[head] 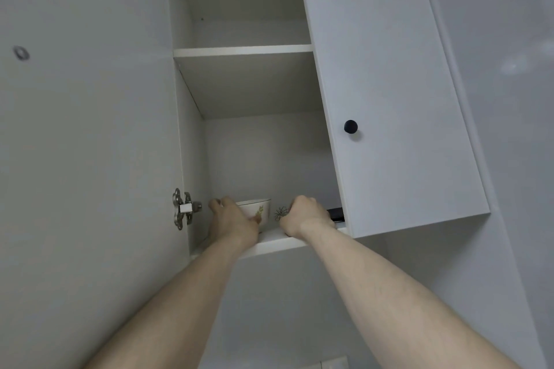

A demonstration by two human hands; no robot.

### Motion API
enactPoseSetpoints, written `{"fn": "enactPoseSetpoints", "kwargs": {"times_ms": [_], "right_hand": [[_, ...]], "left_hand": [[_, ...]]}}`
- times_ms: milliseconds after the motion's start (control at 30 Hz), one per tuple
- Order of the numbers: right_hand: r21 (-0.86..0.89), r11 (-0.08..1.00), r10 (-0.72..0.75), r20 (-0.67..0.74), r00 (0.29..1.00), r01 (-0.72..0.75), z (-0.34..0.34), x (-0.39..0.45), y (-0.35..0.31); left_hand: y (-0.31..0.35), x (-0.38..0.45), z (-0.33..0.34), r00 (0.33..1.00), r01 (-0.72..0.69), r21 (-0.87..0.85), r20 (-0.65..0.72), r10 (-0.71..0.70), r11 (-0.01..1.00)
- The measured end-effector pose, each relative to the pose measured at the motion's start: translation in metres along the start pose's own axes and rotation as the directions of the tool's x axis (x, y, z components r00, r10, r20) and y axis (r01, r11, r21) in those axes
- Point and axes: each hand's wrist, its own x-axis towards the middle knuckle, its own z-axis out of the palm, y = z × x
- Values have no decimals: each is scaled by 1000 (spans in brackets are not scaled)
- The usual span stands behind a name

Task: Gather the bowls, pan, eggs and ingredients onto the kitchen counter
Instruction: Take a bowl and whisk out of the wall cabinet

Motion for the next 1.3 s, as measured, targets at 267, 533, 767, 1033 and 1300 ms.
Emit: {"fn": "enactPoseSetpoints", "kwargs": {"times_ms": [267, 533, 767, 1033, 1300], "right_hand": [[-73, 997, 34, -49, 998, -37, 1, -2, -1], [77, 997, 31, -191, 981, -16, -2, -7, -1], [173, 985, 28, -267, 963, 19, -3, -14, -1], [278, 961, 60, -238, 969, 9, -22, -51, 0], [544, 838, 175, -332, 927, 37, -33, -88, 3]], "left_hand": [[2, -11, -8, 994, -80, -23, -81, 78, 997], [6, -30, -21, 973, -152, -125, -196, 125, 981], [7, -51, -38, 945, -257, -236, -264, 193, 937], [30, -91, -77, 947, -270, -234, -239, 214, 934], [45, -132, -115, 940, -308, -280, -236, 246, 909]]}}
